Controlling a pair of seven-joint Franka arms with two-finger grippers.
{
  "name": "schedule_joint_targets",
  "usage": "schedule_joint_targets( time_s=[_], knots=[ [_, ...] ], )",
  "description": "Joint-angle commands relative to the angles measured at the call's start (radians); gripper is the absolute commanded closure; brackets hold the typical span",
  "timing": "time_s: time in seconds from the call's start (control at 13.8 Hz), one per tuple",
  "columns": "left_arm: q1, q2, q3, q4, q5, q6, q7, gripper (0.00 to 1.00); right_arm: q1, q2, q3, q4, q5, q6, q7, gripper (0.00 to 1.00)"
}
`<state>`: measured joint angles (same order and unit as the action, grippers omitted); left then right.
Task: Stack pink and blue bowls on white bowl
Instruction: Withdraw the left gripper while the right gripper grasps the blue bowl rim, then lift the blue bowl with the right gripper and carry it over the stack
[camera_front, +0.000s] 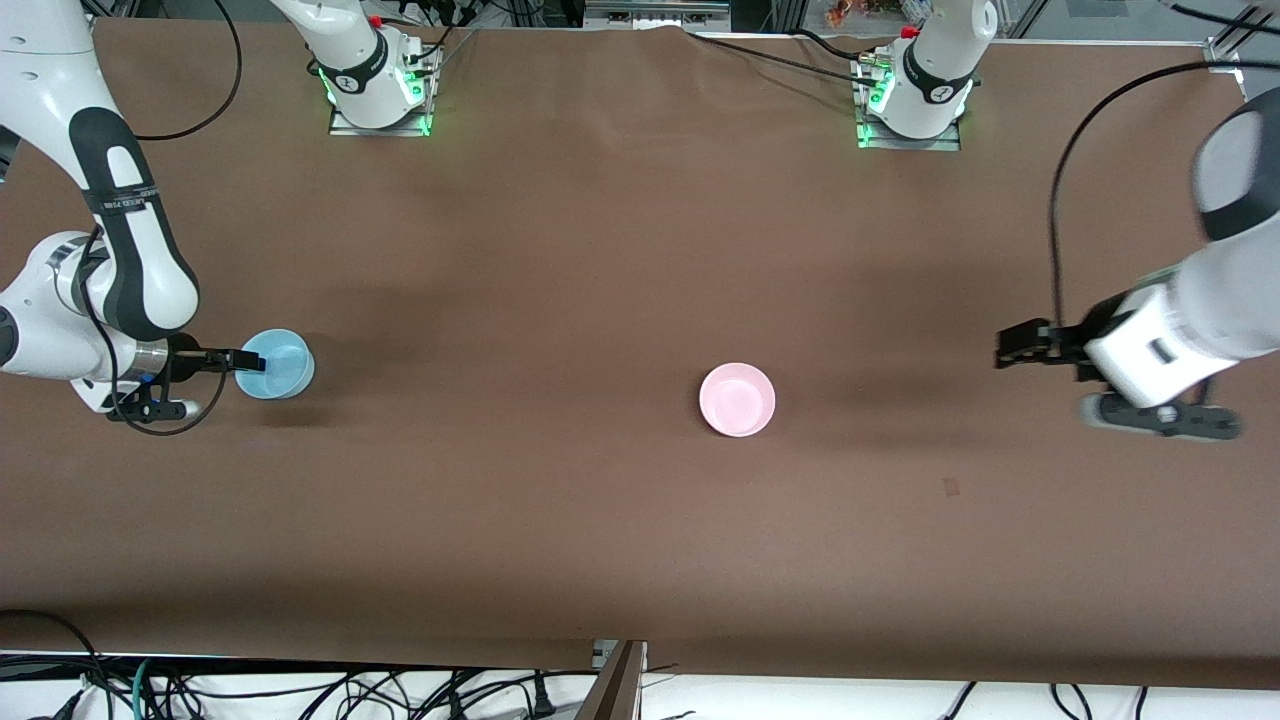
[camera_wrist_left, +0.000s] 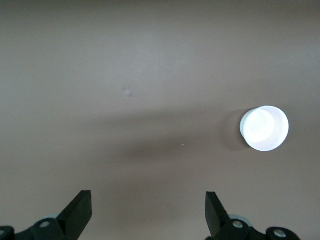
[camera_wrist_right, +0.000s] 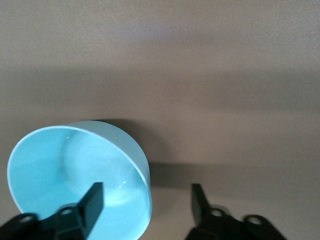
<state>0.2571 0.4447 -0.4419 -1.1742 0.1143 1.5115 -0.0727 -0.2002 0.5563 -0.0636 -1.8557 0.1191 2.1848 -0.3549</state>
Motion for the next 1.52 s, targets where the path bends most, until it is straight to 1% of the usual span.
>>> schedule_joint_targets(
  time_s=[0.0, 0.14, 0.22, 0.29, 0.36, 0.43, 0.51, 0.58, 0.65, 0.72, 0.79, 0.87, 0.94, 1.01, 1.08, 1.16, 1.3, 1.37, 1.44],
  knots=[
    [-0.010, -0.015, 0.021, 0.030, 0.063, -0.017, 0.027, 0.00, -0.007, -0.036, 0.004, -0.042, 0.025, 0.018, -0.027, 0.58],
    [-0.045, -0.087, 0.063, -0.014, 0.059, -0.010, 0.030, 0.00, -0.007, -0.036, 0.004, -0.042, 0.027, 0.018, -0.029, 0.74],
    [-0.114, -0.162, 0.139, -0.077, 0.051, -0.007, 0.030, 0.00, -0.007, -0.036, 0.004, -0.040, 0.027, 0.013, -0.029, 0.91],
    [-0.201, -0.222, 0.240, -0.137, 0.022, 0.001, 0.030, 0.00, -0.007, -0.036, 0.004, -0.039, 0.031, 0.009, -0.029, 1.00],
    [-0.272, -0.272, 0.335, -0.193, -0.032, 0.015, 0.030, 0.00, -0.007, -0.035, 0.004, -0.039, 0.031, 0.007, -0.029, 1.00],
    [-0.321, -0.325, 0.388, -0.264, -0.092, 0.032, 0.028, 0.00, -0.005, -0.035, 0.005, -0.037, 0.031, 0.007, -0.029, 1.00],
    [-0.329, -0.368, 0.405, -0.318, -0.137, 0.054, 0.025, 0.00, -0.005, -0.035, 0.007, -0.036, 0.033, 0.007, -0.029, 1.00],
    [-0.334, -0.397, 0.408, -0.347, -0.157, 0.061, 0.022, 0.00, -0.004, -0.035, 0.008, -0.031, 0.039, 0.007, -0.029, 1.00],
    [-0.346, -0.414, 0.413, -0.349, -0.157, 0.061, 0.021, 0.00, -0.002, -0.036, 0.011, -0.017, 0.066, 0.004, -0.032, 1.00],
    [-0.364, -0.414, 0.422, -0.347, -0.154, 0.062, 0.017, 0.00, 0.001, -0.044, 0.017, -0.005, 0.074, -0.011, -0.039, 1.00],
    [-0.383, -0.414, 0.451, -0.349, -0.151, 0.078, 0.024, 0.00, 0.002, -0.049, 0.039, 0.013, 0.080, -0.035, -0.039, 1.00],
    [-0.398, -0.416, 0.474, -0.358, -0.147, 0.117, 0.027, 0.00, 0.002, -0.058, 0.068, 0.038, 0.108, -0.072, -0.039, 1.00],
    [-0.397, -0.428, 0.482, -0.386, -0.145, 0.125, 0.027, 0.00, 0.007, -0.067, 0.088, 0.061, 0.138, -0.107, -0.038, 1.00],
    [-0.386, -0.445, 0.486, -0.425, -0.142, 0.137, 0.027, 0.00, 0.014, -0.070, 0.112, 0.087, 0.143, -0.134, -0.036, 1.00],
    [-0.384, -0.446, 0.506, -0.447, -0.142, 0.160, 0.031, 0.00, 0.018, -0.075, 0.148, 0.110, 0.143, -0.172, -0.032, 1.00],
    [-0.398, -0.448, 0.512, -0.449, -0.140, 0.154, 0.027, 0.00, 0.021, -0.075, 0.186, 0.122, 0.143, -0.200, -0.029, 1.00],
    [-0.383, -0.469, 0.517, -0.464, -0.133, 0.150, 0.022, 0.00, 0.037, -0.075, 0.255, 0.128, 0.145, -0.208, 0.002, 1.00],
    [-0.389, -0.484, 0.519, -0.496, -0.133, 0.150, 0.021, 0.00, 0.053, -0.075, 0.289, 0.130, 0.143, -0.208, 0.051, 1.00],
    [-0.384, -0.497, 0.519, -0.505, -0.133, 0.148, 0.030, 0.00, 0.067, -0.075, 0.330, 0.130, 0.145, -0.200, 0.130, 1.00]
  ],
)
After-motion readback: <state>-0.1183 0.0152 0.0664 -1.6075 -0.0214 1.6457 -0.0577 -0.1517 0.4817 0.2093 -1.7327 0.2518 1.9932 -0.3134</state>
